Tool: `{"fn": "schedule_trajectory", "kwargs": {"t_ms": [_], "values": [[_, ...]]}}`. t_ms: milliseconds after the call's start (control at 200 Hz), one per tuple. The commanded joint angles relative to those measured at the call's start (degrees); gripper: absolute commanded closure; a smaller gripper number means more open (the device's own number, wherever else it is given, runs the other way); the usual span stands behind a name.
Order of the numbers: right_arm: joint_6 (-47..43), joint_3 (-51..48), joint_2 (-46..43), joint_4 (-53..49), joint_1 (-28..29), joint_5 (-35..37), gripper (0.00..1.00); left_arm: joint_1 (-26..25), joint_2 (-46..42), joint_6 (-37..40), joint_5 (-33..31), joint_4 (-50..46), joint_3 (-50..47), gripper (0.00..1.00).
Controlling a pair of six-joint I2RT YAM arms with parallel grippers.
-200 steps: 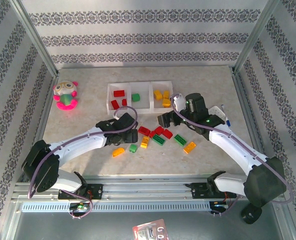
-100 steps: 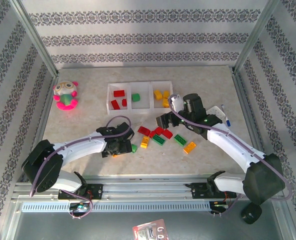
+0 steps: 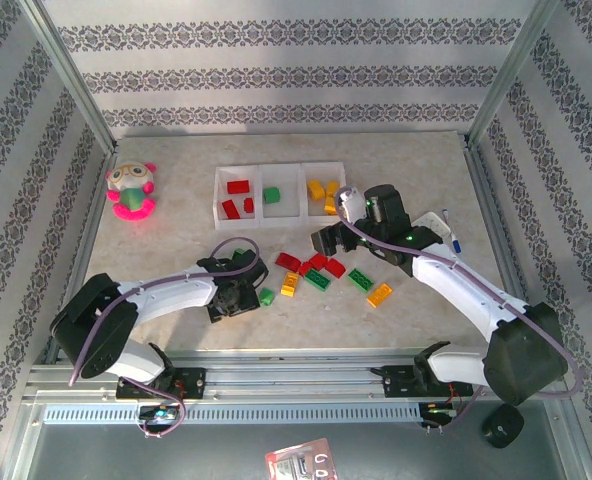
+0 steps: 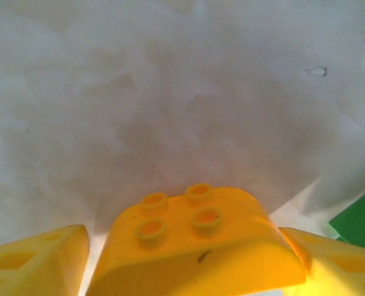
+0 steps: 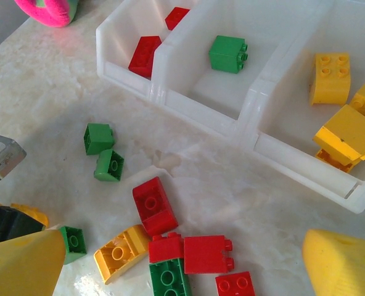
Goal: Sort the legos into containers by color
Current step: Pick up the lego from the middle-left of the table.
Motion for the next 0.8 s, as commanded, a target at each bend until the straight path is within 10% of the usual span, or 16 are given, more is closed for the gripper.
{"fn": "schedule_trajectory", "kwargs": {"t_ms": [0, 794], "values": [[-0.4, 0.8, -0.4, 0.4, 0.7, -0.7, 0.02, 0.9, 0.7, -0.7, 0.1, 0.7, -0.2, 0.36], [7.0, -4.8, -8.0, 5.5, -6.7, 2.8, 0.02, 2.1, 11.4, 26.6, -2.4, -5.0, 28.5, 0.38]]}}
